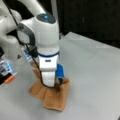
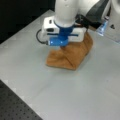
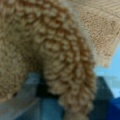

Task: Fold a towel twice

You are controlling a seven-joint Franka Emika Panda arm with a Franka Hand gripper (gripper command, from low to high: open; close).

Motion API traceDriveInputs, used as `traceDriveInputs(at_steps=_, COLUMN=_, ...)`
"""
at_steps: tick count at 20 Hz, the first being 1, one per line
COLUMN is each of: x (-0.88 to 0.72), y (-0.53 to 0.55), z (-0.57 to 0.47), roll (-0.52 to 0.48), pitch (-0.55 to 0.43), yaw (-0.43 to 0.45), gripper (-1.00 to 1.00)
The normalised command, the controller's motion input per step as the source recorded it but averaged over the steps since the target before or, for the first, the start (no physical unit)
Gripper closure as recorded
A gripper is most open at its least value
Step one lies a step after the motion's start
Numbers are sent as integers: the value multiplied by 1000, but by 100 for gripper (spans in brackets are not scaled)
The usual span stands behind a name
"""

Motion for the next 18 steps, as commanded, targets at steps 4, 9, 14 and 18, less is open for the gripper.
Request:
traceDriveInputs(at_steps=4, x=394, y=-38, z=-13, roll=168, pitch=101, yaw=-1, gripper=100)
traceDriveInputs(at_steps=9, x=236, y=47, z=-46, roll=189, pitch=48, yaw=-76, gripper=100)
traceDriveInputs(at_steps=14, x=186, y=22, z=-14, roll=159, pitch=-7, yaw=-64, gripper=100)
traceDriveInputs(at_steps=18, x=149, y=-22, z=-48, roll=211, pitch=-55, yaw=-104, gripper=100)
